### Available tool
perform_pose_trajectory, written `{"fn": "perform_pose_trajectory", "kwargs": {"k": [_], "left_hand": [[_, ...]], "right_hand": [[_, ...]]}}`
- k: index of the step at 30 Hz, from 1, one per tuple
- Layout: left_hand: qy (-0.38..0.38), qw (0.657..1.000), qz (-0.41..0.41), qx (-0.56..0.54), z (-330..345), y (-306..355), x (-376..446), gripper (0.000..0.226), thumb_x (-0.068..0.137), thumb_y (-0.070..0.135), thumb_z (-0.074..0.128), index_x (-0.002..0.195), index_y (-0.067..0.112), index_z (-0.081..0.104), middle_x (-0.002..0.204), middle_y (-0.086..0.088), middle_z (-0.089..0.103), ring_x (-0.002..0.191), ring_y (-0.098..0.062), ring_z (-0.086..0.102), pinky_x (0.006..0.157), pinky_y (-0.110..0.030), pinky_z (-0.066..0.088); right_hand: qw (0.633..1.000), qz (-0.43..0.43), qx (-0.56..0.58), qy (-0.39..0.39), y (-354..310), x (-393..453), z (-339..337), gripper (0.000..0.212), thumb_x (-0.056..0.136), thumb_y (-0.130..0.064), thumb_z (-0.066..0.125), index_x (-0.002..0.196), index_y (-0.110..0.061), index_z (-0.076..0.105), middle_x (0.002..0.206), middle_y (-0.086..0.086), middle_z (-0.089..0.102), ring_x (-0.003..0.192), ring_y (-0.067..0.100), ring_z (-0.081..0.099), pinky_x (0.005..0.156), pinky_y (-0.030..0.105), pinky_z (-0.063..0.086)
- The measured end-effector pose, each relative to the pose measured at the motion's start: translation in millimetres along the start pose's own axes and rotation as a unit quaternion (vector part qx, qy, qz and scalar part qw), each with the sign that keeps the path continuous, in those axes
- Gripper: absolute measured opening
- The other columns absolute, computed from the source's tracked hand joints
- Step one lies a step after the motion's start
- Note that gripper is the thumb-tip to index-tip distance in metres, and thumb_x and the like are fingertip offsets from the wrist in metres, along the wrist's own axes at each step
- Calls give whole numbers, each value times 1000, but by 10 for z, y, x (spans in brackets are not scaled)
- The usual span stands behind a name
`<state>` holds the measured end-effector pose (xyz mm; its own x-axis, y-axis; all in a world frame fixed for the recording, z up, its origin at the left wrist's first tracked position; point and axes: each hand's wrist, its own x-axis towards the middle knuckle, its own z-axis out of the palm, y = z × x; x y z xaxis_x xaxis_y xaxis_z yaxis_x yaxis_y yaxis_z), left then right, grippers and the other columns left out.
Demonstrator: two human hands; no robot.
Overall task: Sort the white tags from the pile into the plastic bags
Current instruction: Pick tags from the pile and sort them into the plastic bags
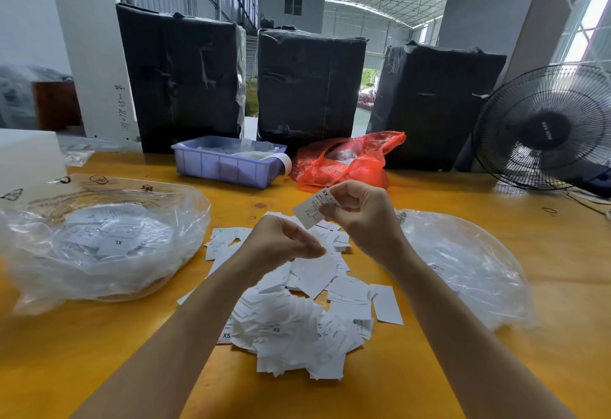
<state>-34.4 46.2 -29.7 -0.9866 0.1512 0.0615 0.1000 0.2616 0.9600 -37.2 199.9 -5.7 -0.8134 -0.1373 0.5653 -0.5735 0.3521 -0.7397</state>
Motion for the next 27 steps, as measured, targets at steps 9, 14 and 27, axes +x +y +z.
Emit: {"fn": "perform_pose_trajectory", "kwargs": {"k": [9, 14, 27], "left_hand": [[4, 1000, -9, 0, -45, -34, 51, 10, 68, 9, 83, 72, 13, 76, 73, 1, 71, 47, 4, 58, 46, -8, 42], [11, 1000, -4, -21, -95, -46, 54, 9, 71, 5, 81, 77, 7, 74, 66, 5, 72, 49, 1, 59, 50, -9, 45], [20, 991, -24, -128, -51, -14, 41, 6, 80, 16, 71, 80, 11, 72, 69, -1, 73, 61, -5, 69, 53, -16, 52]], "right_hand": [[996, 37, -78, -26, 76, 29, -81, 11, 83, -4, 69, 84, -11, 60, 93, 5, 68, 89, 12, 64, 76, 24, 58], [987, 123, -63, -77, 96, 43, -155, 13, 82, -8, 72, 82, -16, 61, 85, 4, 71, 73, 11, 69, 69, 24, 59], [962, 225, -14, -152, 60, 9, -109, 15, 94, -14, 56, 96, -10, 70, 88, 13, 69, 69, 10, 59, 72, 27, 51]]}}
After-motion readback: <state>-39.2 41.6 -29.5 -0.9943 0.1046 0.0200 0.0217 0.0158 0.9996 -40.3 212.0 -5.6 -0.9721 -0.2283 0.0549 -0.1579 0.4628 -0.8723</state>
